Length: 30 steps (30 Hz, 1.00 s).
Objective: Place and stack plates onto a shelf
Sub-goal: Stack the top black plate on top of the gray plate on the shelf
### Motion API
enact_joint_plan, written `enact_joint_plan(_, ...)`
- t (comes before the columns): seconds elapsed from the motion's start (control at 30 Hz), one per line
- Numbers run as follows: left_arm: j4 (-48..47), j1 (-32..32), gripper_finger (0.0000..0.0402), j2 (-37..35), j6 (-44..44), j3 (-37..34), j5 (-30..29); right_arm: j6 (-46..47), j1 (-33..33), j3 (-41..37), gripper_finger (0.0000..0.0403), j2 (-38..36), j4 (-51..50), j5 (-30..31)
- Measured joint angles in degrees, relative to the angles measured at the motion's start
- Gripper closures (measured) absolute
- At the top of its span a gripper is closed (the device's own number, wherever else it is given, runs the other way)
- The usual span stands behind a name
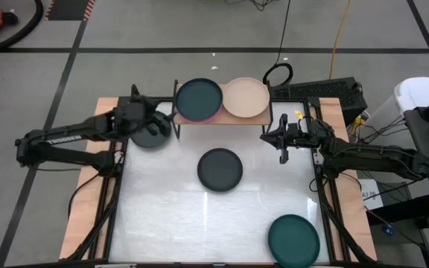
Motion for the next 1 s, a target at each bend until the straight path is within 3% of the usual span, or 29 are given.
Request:
enact_joint_plan(0.23,-27.28,-1.2,0.0039,8.38,-7.28,13.47,-2.19,-0.3,0.0,0.04,0.0383,0.01,-0.31,0.04)
enact_joint_plan(0.47,-43.77,-2.54,0.0039,15.63,-18.12,14.08,-1.23,-0.26,0.0,0.04,0.0383,0.01,-0.34,0.09)
enact_joint_plan(0.6,-45.7,-2.57,0.0039,19.37,-22.78,9.85,2.43,-0.19,0.0,0.04,0.0383,0.01,-0.34,0.11)
enact_joint_plan(0.83,-45.45,-2.57,0.0039,23.85,-31.96,2.75,2.86,-0.11,0.0,0.04,0.0383,0.01,-0.36,0.11)
enact_joint_plan(1.0,-40.39,-2.05,0.0039,24.53,-32.22,-2.14,7.53,-0.09,0.0,0.04,0.0383,0.01,-0.36,0.11)
